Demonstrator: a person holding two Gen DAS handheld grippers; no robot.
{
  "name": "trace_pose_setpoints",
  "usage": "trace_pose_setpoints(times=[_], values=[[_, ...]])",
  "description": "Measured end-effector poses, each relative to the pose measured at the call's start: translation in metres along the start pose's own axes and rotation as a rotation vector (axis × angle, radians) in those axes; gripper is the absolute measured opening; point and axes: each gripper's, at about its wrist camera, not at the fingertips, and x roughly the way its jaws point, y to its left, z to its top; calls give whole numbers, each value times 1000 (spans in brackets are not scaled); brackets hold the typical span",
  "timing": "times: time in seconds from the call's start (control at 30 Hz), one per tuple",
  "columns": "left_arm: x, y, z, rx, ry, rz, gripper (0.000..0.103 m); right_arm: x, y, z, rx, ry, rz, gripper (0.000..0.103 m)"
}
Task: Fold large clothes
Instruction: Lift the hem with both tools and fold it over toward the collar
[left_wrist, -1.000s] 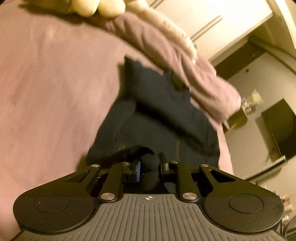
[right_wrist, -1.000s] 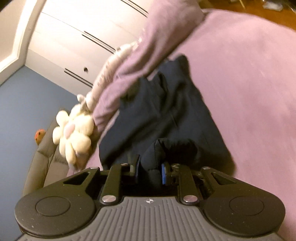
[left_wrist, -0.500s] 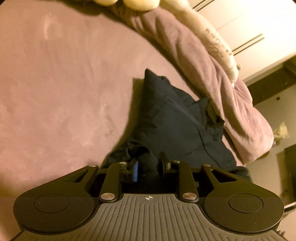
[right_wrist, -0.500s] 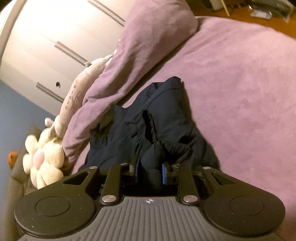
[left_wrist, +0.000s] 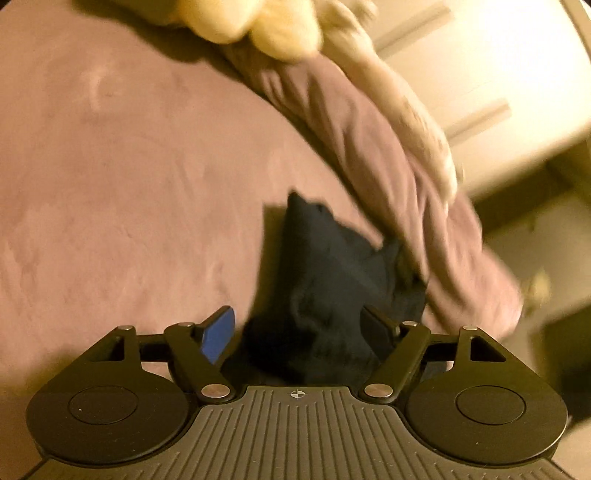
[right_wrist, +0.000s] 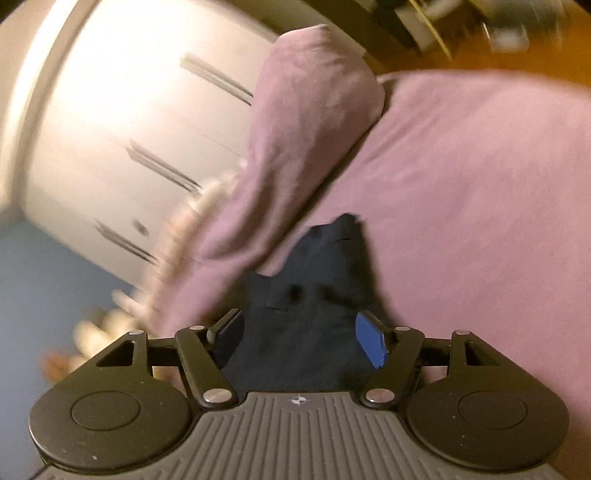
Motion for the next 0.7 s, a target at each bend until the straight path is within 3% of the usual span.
trace_pose_setpoints(times=[0.1, 0.23, 0.4, 0.43, 0.47, 0.5, 0.53, 0.6, 0.7], values=[[12, -5, -14, 121, 48, -17, 81, 21, 17, -12, -211, 83, -105, 68], [33, -3, -22, 182, 95, 65, 81, 40, 32, -24, -355, 104, -148, 65], [42, -6, -24, 226, 138, 16, 78, 51, 39, -31, -436, 121, -161, 31], [41, -6, -24, 224, 134, 10, 73, 52, 39, -33, -441, 118, -163, 25], [39, -7, -24, 223, 124, 15, 58, 50, 41, -35, -453, 106, -167, 10], [37, -7, -24, 225, 113, 34, 39, 48, 44, -37, -467, 90, -173, 9], [33, -8, -23, 231, 106, 45, 31, 45, 47, -38, -475, 78, -176, 9], [21, -14, -24, 264, 76, 58, 22, 33, 56, -40, -508, 37, -174, 8], [-7, -29, -22, 325, 10, 28, 20, 12, 71, -37, -533, -37, -136, 8]])
